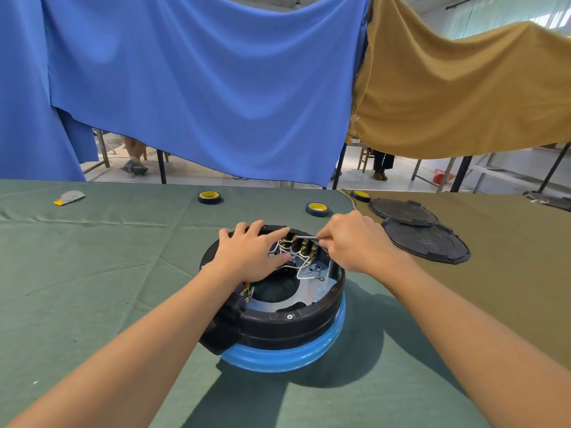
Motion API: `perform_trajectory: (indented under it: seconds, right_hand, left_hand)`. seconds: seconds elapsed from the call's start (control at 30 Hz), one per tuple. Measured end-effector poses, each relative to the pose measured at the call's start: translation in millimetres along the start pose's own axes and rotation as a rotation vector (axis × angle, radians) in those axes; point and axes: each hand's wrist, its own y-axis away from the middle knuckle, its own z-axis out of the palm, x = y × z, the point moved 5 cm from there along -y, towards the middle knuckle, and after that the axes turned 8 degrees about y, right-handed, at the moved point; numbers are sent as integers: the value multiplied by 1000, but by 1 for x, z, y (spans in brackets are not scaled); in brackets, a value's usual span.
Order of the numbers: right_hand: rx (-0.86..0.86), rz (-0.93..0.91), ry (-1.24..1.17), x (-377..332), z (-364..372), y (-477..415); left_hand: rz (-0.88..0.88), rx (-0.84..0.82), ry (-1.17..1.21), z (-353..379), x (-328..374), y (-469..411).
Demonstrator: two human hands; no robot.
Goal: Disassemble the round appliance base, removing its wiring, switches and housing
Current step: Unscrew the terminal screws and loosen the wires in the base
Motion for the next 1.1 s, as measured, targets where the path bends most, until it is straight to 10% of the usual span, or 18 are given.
perform_trajectory:
  seconds: [1.1]
  right_hand:
    - [-12, -235, 113, 10, -4, -14]
  left_hand:
    - [181, -154, 594, -13, 0, -47]
